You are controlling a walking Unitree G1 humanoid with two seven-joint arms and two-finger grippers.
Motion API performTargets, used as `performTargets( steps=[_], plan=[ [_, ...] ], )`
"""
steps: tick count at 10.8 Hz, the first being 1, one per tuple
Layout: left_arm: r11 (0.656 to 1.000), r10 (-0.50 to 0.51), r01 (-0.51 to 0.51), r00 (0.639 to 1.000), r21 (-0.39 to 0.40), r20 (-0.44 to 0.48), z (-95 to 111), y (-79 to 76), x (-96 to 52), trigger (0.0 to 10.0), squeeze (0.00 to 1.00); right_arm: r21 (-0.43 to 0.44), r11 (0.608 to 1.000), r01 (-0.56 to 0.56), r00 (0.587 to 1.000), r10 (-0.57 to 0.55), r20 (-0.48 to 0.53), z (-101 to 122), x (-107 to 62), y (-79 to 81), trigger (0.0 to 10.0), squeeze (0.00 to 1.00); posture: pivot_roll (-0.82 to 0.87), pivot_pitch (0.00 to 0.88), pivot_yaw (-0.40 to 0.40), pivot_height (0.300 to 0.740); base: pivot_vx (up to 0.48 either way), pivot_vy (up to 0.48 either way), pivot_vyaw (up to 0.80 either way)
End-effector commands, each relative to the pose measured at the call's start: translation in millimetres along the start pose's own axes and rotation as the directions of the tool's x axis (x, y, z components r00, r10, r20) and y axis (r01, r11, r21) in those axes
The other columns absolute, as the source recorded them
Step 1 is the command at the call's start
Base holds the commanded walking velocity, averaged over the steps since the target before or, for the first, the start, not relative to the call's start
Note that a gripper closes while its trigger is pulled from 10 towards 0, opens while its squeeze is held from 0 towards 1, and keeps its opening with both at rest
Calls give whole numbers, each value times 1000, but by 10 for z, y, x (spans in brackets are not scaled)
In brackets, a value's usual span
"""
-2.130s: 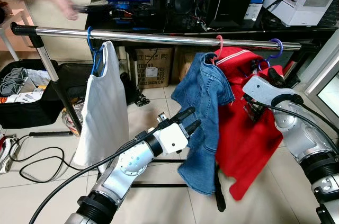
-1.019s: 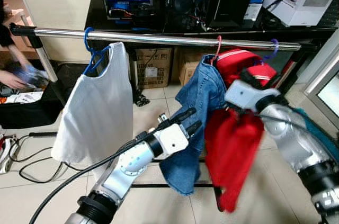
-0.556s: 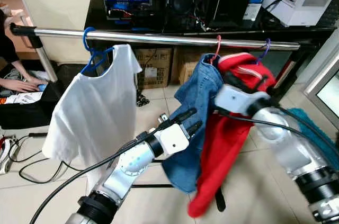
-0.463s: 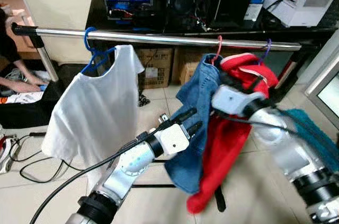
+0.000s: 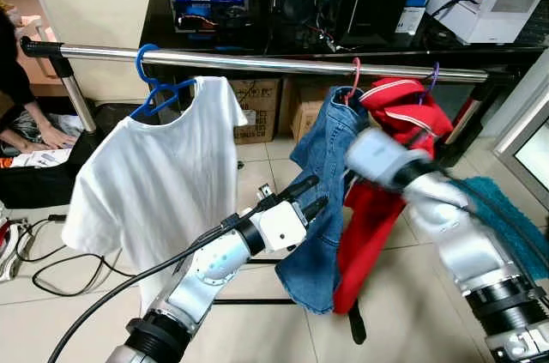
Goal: Hang hanger
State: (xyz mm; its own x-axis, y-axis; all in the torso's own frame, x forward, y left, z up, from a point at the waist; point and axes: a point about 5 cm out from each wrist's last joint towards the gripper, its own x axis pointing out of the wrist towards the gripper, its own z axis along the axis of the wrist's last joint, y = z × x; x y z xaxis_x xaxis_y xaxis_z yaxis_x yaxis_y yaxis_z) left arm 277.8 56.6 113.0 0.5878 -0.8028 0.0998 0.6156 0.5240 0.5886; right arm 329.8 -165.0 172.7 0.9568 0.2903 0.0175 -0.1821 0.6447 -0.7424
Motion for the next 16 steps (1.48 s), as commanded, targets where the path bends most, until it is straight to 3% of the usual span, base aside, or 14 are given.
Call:
performTargets(
  steps=[1,3,6,7,10,12,13,16],
  plan=[
    [1000,-19,18,999,22,36,73,-2,36,10000,0,104,994,40,997,-32,-76,-125,-33,-61,10000,1000,128,44,-50,740,0,0,0],
    [999,-23,21,999,32,40,79,-1,36,10000,0,185,973,140,979,-108,-174,-247,-51,-151,10000,1000,126,44,-50,740,0,0,0],
    [993,-17,4,994,121,106,188,57,67,10000,0,244,930,274,921,-181,-344,-545,-92,-236,10000,980,131,42,-52,740,0,0,0],
    [992,-6,-8,994,125,109,195,81,67,10000,0,301,903,307,904,-178,-388,-619,-95,-236,10000,0,136,40,-52,740,0,0,0],
    [990,-10,-5,994,139,109,181,82,59,10000,0,402,836,374,869,-164,-468,-753,-103,-218,10000,0,140,36,-51,740,0,0,0],
    [990,-14,-1,994,142,108,180,73,58,10000,0,559,750,354,848,-5,-530,-902,-140,10,10000,0,141,36,-51,740,0,0,0],
    [990,-15,0,994,141,107,176,67,57,10000,0,614,728,306,842,95,-532,-933,-165,189,10000,0,141,36,-50,740,0,0,0],
    [990,-18,3,994,142,106,172,63,56,10000,0,643,705,300,840,124,-529,-938,-155,261,10000,0,142,35,-48,740,0,0,0]
  ],
)
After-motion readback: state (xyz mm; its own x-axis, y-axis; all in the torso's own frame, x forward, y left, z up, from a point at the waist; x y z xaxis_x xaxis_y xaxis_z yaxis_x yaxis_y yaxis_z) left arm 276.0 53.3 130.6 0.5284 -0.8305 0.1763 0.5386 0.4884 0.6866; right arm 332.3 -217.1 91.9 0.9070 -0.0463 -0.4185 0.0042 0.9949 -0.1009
